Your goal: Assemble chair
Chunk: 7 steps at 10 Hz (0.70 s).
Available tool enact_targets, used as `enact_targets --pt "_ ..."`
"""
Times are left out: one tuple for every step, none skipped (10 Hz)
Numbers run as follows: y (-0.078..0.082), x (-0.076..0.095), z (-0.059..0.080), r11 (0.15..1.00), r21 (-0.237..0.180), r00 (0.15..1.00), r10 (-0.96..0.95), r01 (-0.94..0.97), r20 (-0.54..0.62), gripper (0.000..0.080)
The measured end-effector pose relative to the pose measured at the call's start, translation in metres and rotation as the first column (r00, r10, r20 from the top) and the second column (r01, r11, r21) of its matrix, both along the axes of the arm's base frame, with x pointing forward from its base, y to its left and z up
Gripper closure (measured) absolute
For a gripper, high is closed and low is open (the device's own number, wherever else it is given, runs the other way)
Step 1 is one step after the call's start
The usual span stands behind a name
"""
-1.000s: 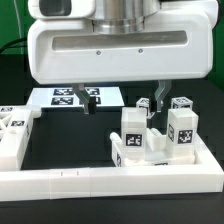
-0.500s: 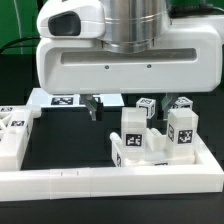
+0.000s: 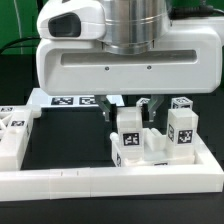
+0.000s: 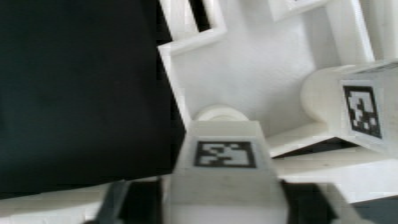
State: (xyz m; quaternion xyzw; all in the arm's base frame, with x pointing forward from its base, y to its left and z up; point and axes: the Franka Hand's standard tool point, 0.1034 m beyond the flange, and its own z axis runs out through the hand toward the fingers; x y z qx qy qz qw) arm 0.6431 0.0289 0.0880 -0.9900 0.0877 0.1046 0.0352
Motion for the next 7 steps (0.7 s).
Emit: enact_targets --pt "0.0001 0.0 0.0 1.0 -0.003 1.0 -0.019 0.019 -0.002 0.0505" --pt "0.0001 0.0 0.0 1.0 -0.003 1.0 -0.019 0.019 -0.001 0.0505" --pt "0.0002 0.0001 0.0001 1.0 -0.005 1.0 -0.028 0.028 -0.002 0.0505" --pt "0.0007 0.0001 0.0001 0.994 -0.02 0.994 -0.108 0.107 -0.008 0.0505" --pt "0.0011 0.0002 0.0002 0.975 -0.038 0.975 -0.22 0.22 -0.012 0.0505" --pt "0.0008 -0.0002 0.0004 0.944 -0.055 0.945 -0.327 0.326 -0.007 0.0505" --pt "0.0025 -0.0004 0.0004 0.904 -0.075 0.906 -0.423 0.421 -0.003 0.0505"
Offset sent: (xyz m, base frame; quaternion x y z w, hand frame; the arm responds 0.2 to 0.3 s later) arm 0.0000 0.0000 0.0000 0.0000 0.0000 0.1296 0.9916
